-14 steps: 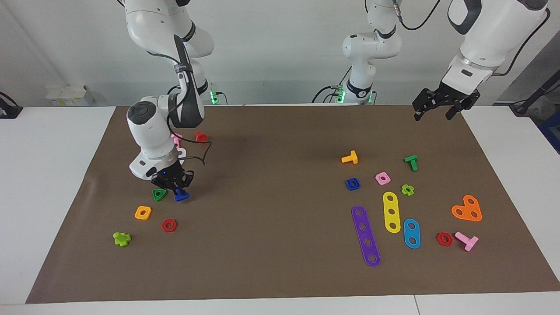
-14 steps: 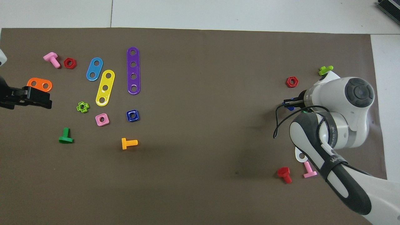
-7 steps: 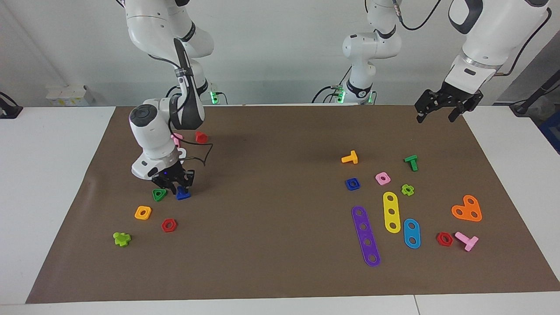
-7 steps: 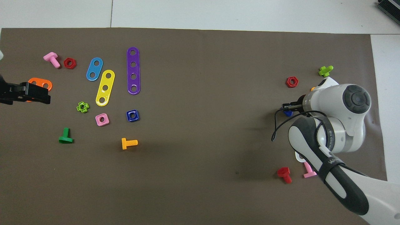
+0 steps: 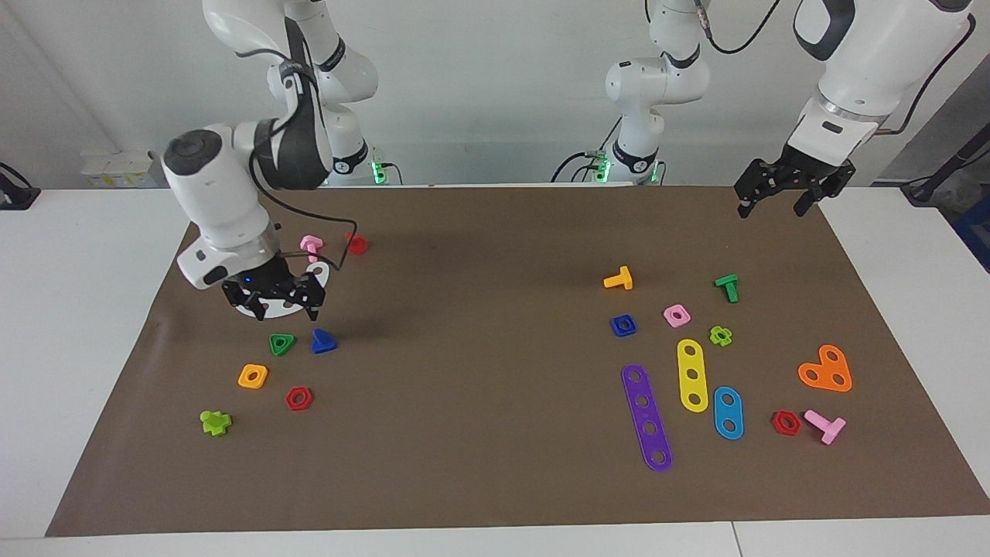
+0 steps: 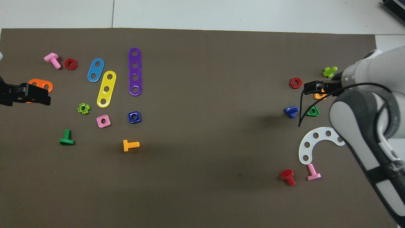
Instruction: Unscrew and place screws in storage area
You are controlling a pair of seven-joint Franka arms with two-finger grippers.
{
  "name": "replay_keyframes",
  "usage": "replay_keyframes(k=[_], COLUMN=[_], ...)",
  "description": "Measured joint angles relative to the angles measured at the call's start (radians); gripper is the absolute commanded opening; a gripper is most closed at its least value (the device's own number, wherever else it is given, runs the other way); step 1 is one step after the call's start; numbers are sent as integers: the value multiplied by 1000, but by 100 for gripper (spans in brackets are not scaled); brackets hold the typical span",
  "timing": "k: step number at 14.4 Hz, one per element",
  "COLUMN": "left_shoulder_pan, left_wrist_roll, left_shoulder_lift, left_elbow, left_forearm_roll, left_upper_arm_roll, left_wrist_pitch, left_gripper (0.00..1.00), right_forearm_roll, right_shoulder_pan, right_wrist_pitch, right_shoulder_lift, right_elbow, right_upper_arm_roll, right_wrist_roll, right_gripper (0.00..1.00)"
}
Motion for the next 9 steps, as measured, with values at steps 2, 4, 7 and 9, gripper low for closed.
replay_keyframes(k=[2, 4, 7, 9], left_shoulder_pan=[0, 0, 0, 0], left_wrist_roll=[0, 0, 0, 0], left_shoulder_lift=[0, 0, 0, 0], left_elbow=[-1, -1, -1, -1], left_forearm_roll=[0, 0, 0, 0], left_upper_arm_roll=[0, 0, 0, 0], left_wrist_pitch=[0, 0, 0, 0], left_gripper=[100, 100, 100, 100], right_forearm_roll=[0, -9, -57, -60], right_shoulder_pan=[-34, -52, -53, -53], right_wrist_pitch=[-124, -220, -397, -459], right_shoulder_lift=[-58, -119, -153, -153], right_elbow=[57, 77, 170, 210], right_upper_arm_roll=[-1, -1, 1, 1], right_wrist_roll=[0, 0, 0, 0], right_gripper=[100, 100, 100, 100])
